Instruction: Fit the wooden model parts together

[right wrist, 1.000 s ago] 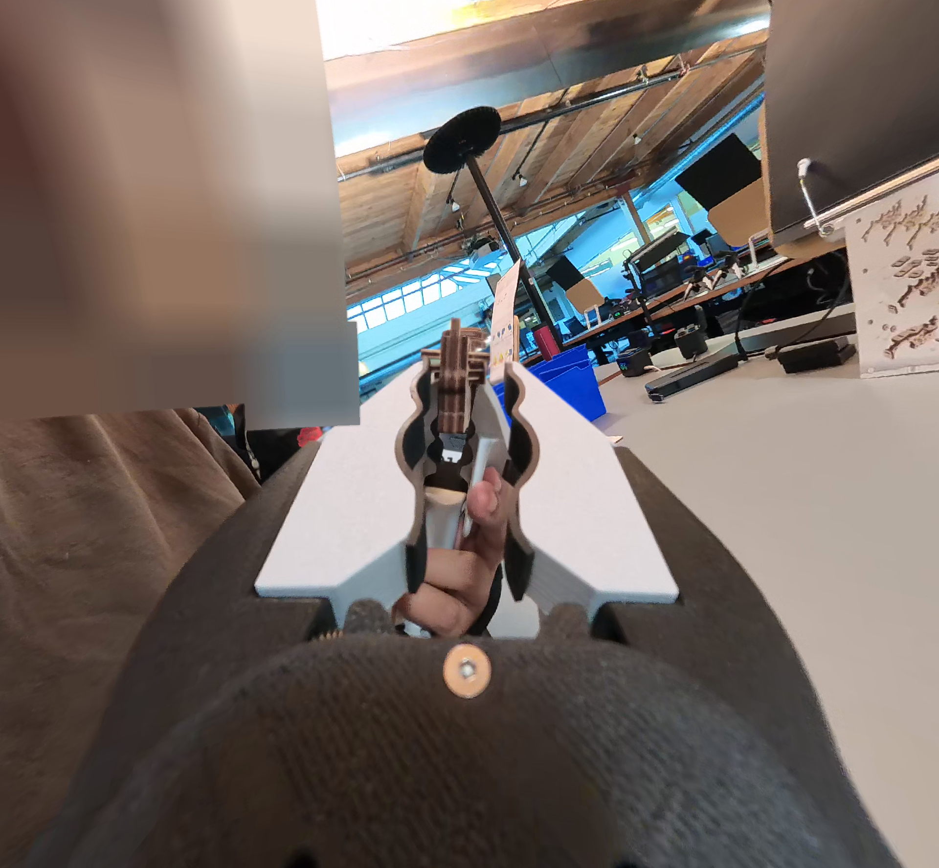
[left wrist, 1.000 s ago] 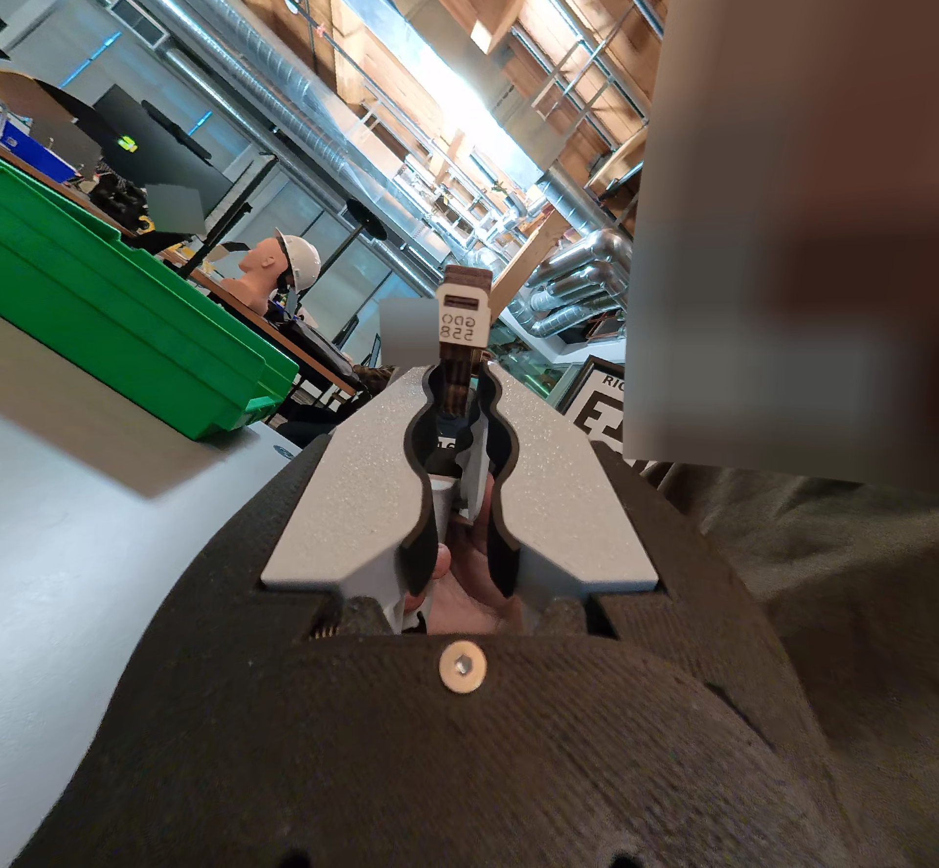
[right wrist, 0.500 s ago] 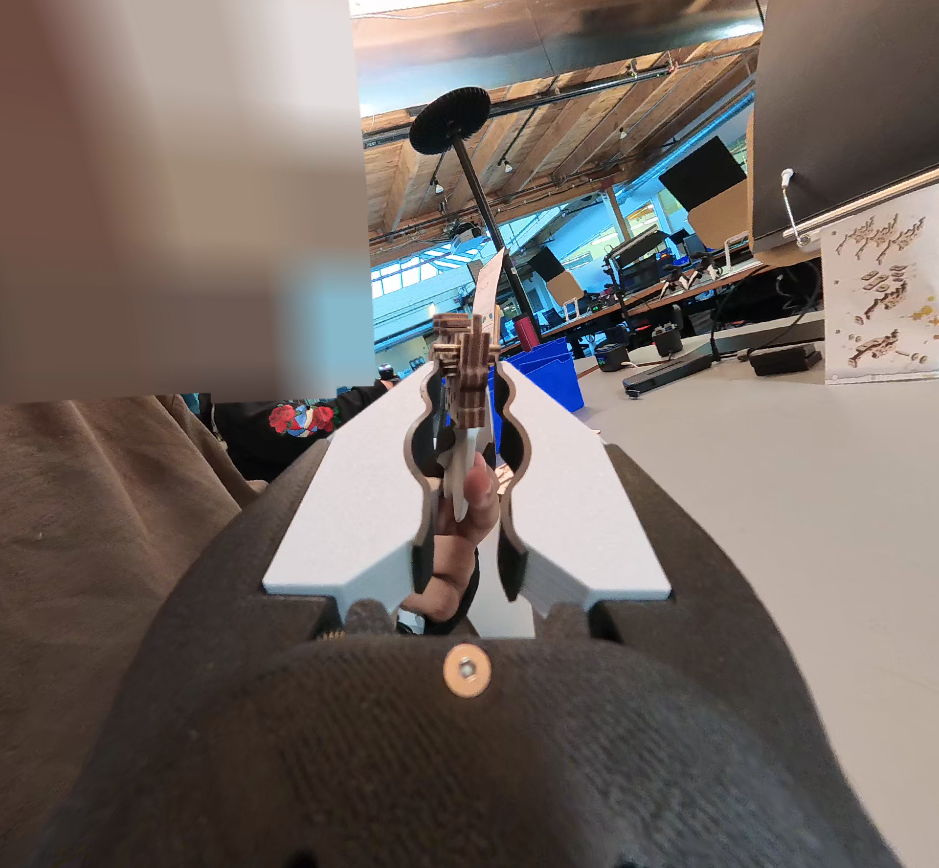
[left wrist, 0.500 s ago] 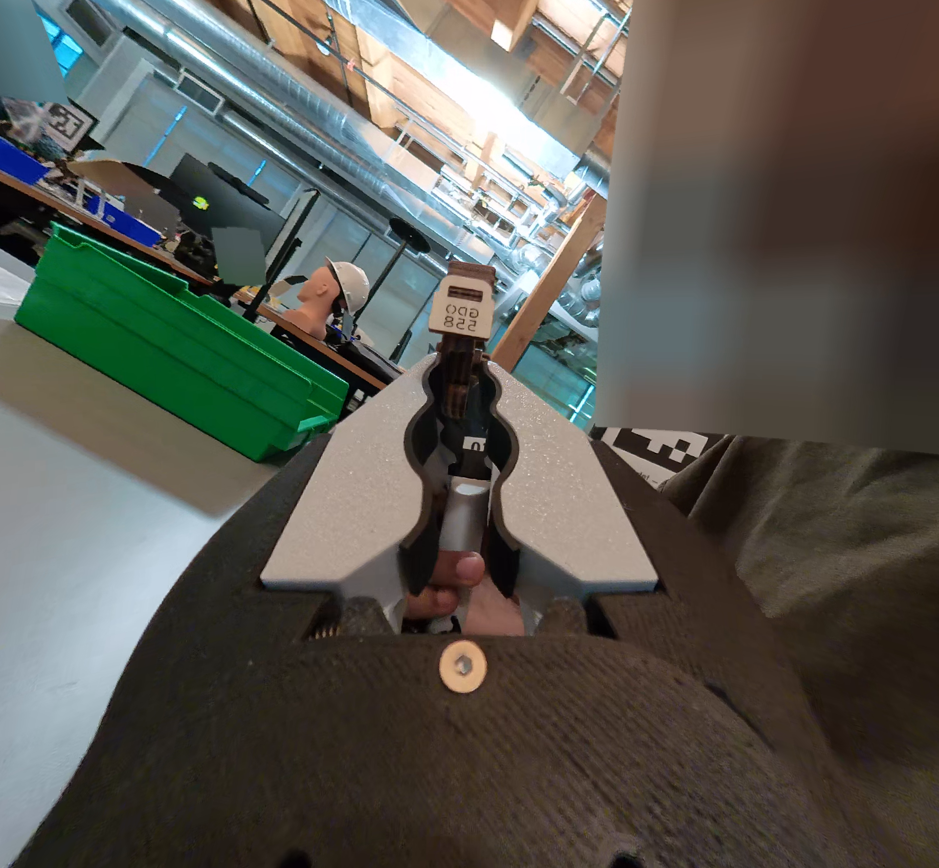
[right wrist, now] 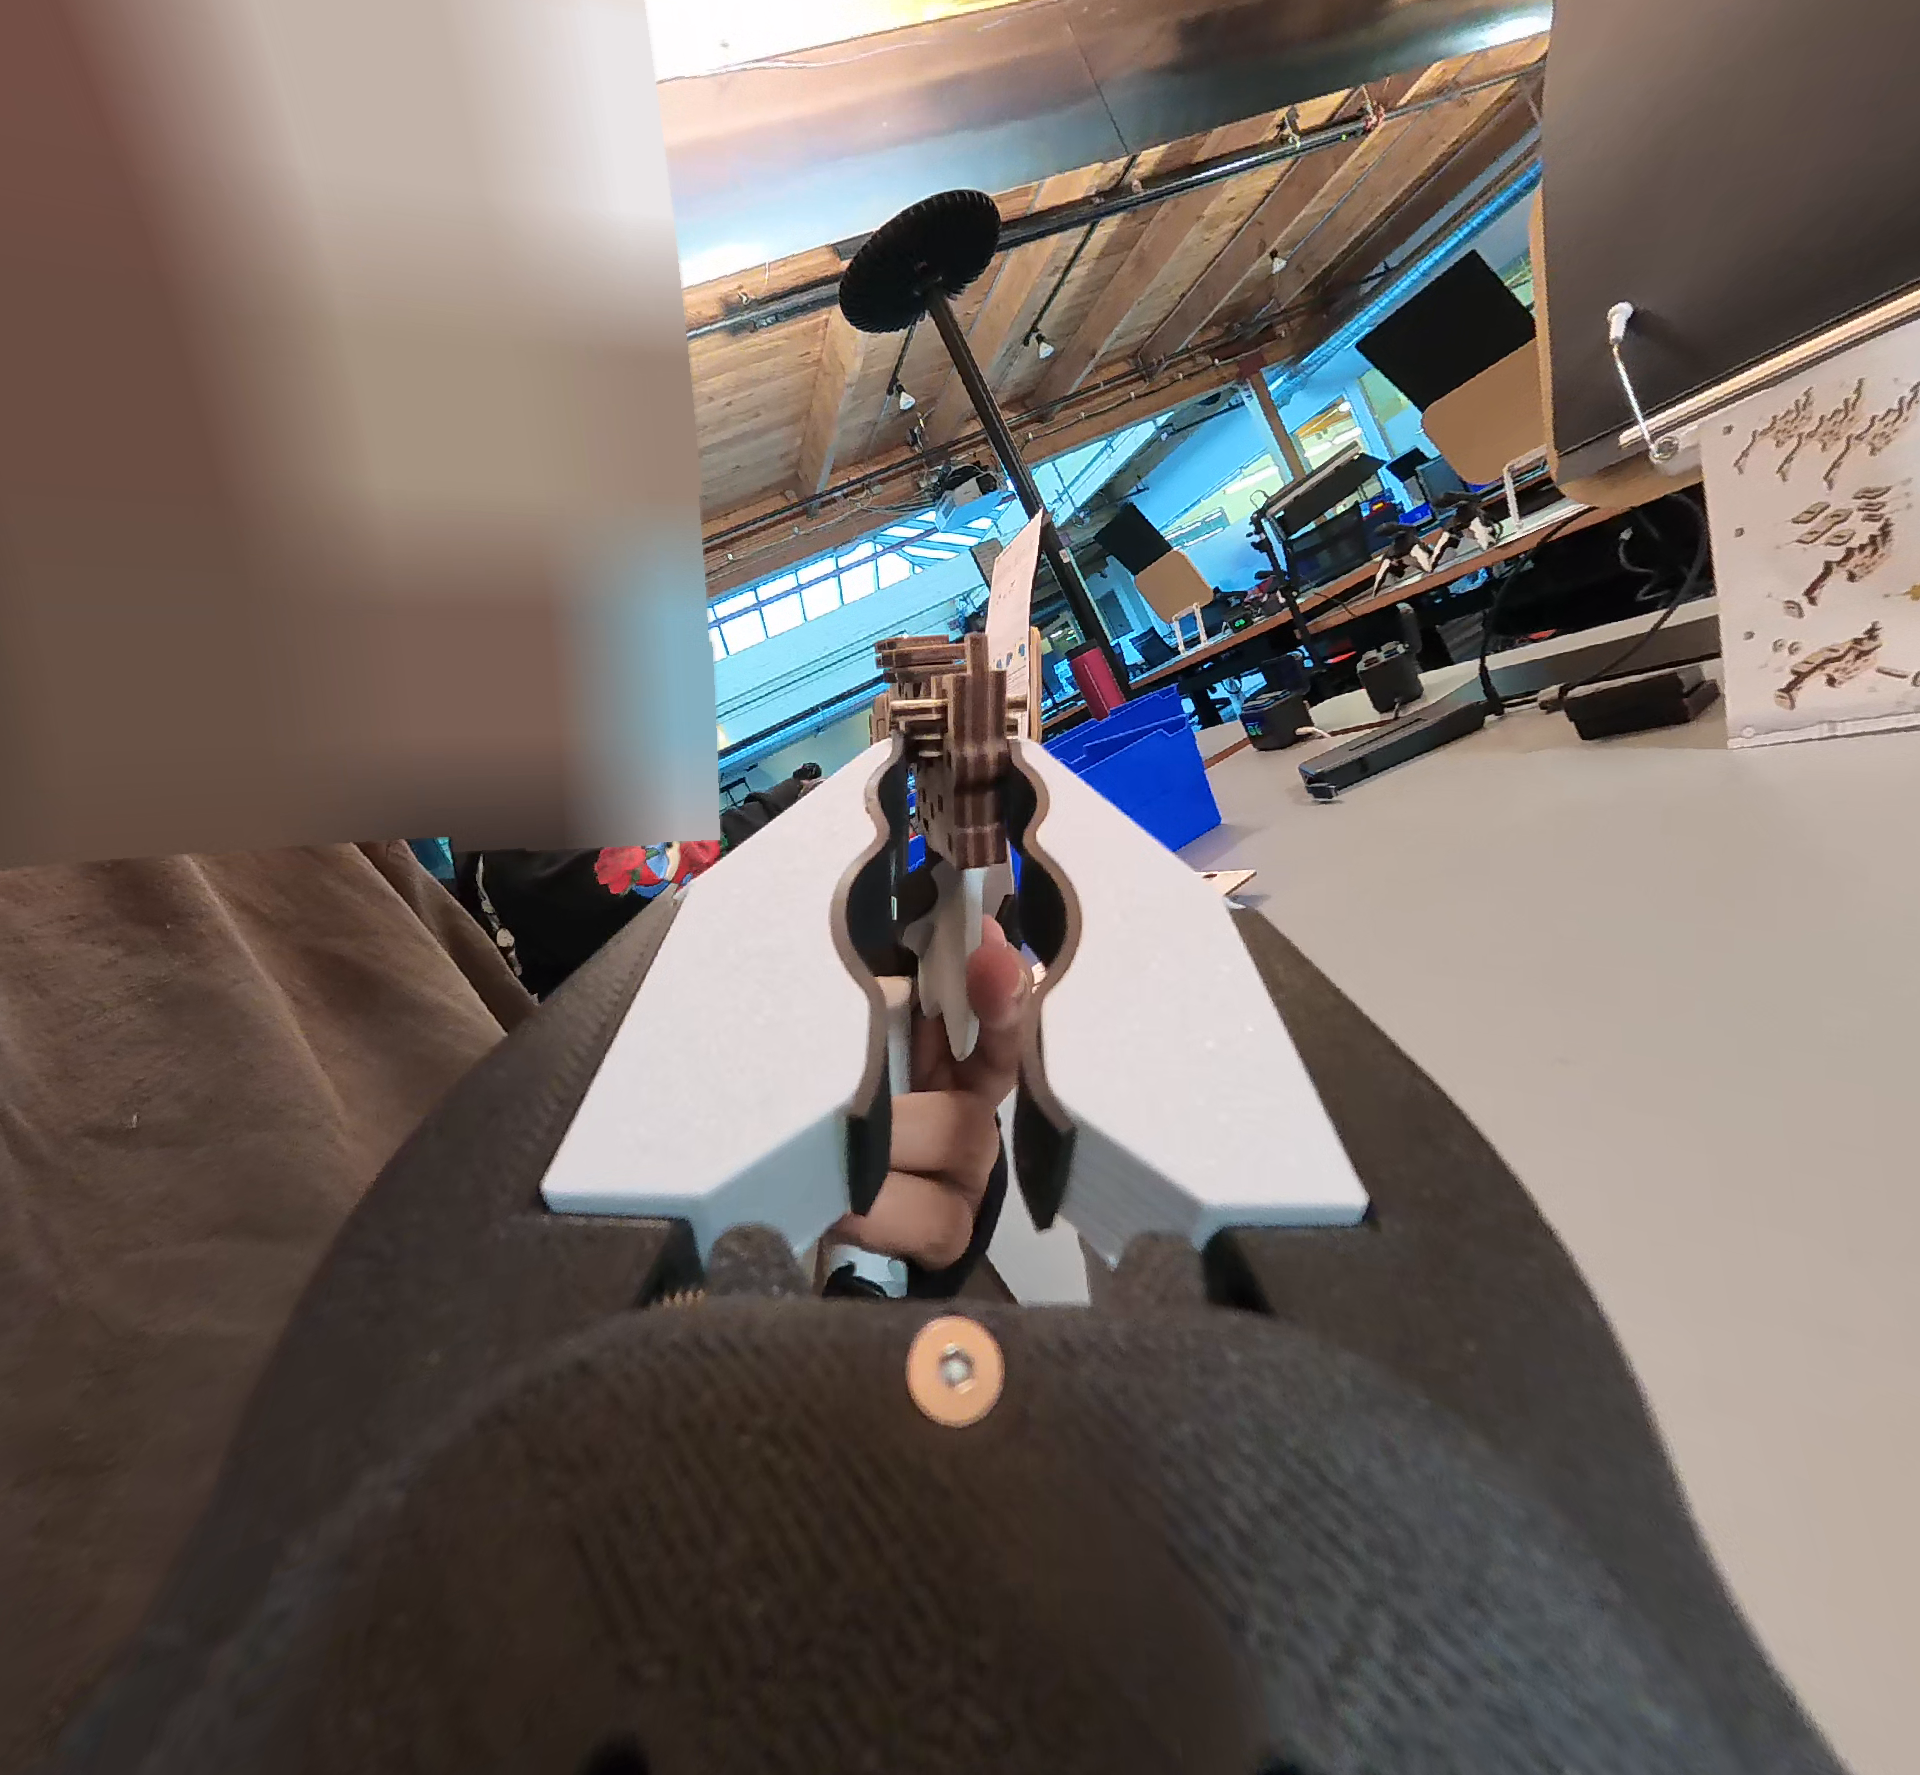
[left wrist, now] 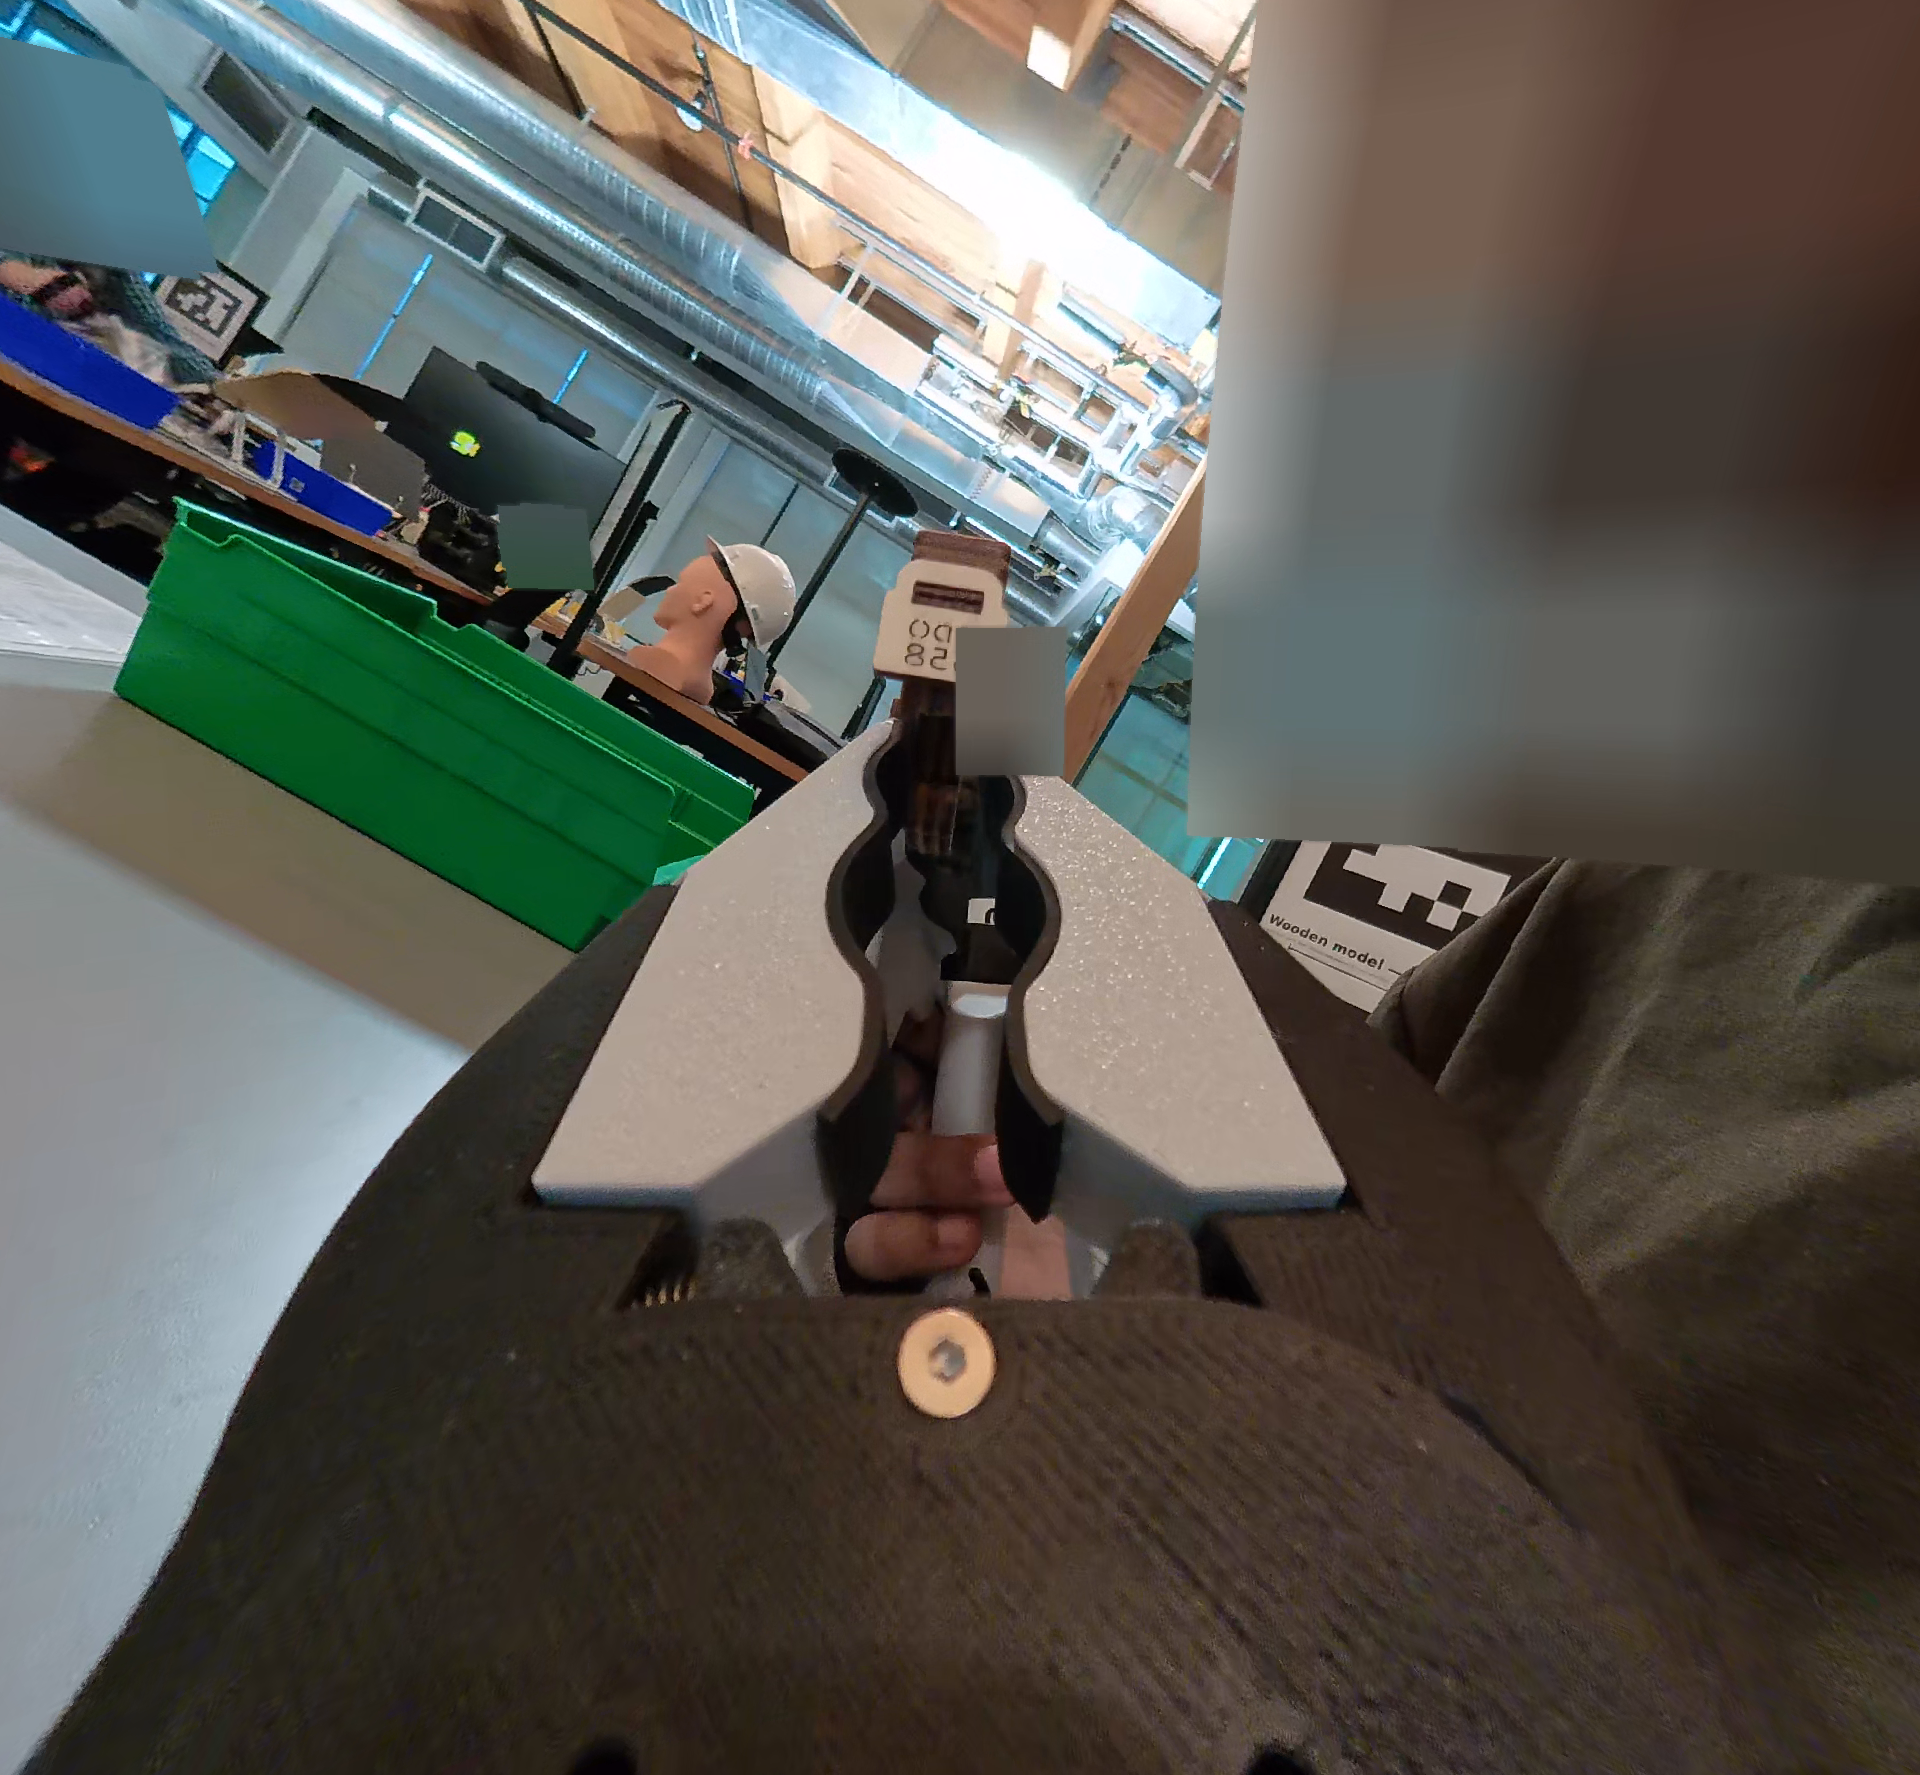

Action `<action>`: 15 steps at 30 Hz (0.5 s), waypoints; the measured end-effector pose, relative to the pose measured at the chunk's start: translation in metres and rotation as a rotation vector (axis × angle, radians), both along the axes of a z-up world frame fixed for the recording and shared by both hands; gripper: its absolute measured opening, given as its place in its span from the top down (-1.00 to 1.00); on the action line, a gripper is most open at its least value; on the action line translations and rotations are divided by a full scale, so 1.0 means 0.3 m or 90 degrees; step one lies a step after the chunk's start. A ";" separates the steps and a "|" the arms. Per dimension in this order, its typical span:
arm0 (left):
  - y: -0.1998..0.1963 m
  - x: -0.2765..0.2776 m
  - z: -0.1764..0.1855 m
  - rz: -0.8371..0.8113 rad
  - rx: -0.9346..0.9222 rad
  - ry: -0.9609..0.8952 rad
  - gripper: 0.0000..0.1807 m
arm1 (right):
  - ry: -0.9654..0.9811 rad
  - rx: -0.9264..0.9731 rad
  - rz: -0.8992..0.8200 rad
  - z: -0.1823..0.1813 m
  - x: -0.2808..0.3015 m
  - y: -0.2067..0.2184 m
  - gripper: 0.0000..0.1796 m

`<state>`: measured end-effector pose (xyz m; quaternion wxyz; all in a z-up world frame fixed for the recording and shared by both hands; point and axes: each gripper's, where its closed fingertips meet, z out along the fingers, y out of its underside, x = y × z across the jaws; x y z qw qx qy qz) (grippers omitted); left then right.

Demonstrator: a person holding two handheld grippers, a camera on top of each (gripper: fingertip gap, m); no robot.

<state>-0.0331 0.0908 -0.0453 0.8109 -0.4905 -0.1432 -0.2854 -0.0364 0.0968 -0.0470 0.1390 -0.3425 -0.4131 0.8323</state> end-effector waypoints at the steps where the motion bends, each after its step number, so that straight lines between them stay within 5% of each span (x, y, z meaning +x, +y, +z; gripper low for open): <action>1: 0.000 0.000 -0.001 0.000 0.000 0.000 0.89 | -0.002 -0.001 0.002 0.000 0.001 0.000 0.83; 15: 0.001 0.009 -0.005 -0.033 0.010 -0.031 0.89 | 0.001 0.014 0.009 0.001 0.011 -0.006 0.85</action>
